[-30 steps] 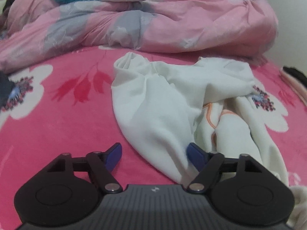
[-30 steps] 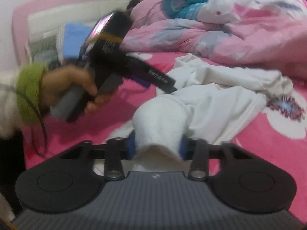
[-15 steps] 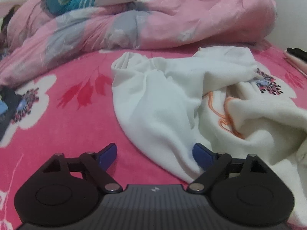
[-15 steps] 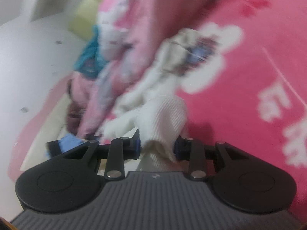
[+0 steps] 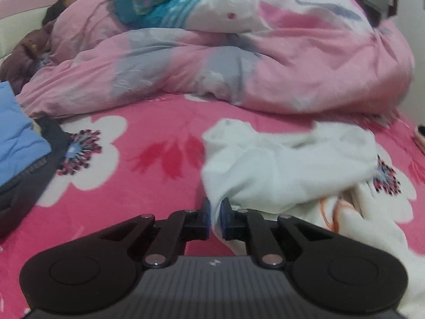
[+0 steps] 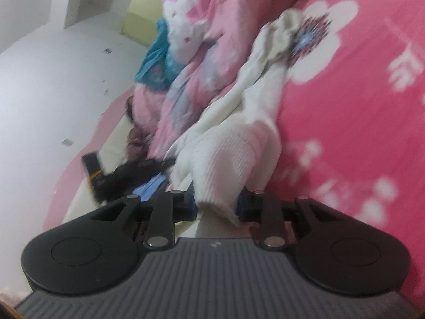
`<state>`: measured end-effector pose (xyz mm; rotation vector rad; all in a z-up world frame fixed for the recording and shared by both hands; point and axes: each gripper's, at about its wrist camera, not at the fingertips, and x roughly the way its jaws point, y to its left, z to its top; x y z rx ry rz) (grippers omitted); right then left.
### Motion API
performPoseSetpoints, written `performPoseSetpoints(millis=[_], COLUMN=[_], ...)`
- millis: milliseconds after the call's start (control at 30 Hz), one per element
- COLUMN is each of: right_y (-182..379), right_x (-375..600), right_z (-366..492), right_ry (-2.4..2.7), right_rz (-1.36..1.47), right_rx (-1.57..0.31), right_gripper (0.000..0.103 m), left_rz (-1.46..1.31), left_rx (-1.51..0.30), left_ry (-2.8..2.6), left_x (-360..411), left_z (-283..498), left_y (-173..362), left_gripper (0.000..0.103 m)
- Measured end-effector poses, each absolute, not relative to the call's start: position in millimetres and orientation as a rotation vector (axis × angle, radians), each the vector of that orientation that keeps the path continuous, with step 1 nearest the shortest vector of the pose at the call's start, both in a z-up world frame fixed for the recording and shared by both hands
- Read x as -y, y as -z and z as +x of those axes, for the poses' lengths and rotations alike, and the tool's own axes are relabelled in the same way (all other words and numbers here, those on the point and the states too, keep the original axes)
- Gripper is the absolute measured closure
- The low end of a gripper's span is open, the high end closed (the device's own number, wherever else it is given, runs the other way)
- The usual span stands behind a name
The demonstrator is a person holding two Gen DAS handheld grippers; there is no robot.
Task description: Fold clothes
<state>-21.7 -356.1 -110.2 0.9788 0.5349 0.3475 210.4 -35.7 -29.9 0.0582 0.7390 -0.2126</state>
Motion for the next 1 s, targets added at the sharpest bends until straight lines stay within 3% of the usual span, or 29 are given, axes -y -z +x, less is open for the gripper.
performPoseSetpoints(millis=[133,400,567,667,767,833,1000], right_y=[117,131,119,112,92,76,32], right_x=[333,319,307,300,299,300,315], right_z=[-29,-23,-30,-32,-43,-54,-59], right_ry=[-0.427,-0.480,-0.502,-0.465,-0.382,-0.323,-0.248], right_rz=[0.984,0.942,0.820,0.731,0.597,0.499,0.385], right_rx=[-0.587,-0.662,-0.655,-0.685,-0.683,-0.664,-0.602], right_gripper=[0.084,0.084,0.082,0.077,0.065,0.056,0.044], left_rz=[0.084,0.255,0.198,0.200,0.161,0.132,0.077], left_rx=[-0.715,-0.658,-0.639,-0.736,-0.741,-0.714,-0.647], left_ry=[0.186,0.112,0.089,0.110,0.135,0.150,0.198], left_x=[28,46,41,38,25,12,-11], left_z=[222,244,256,262,251,240,218], left_y=[26,67,70,83,81,75,59], left_gripper=[0.094,0.094,0.093,0.086,0.073,0.054,0.050])
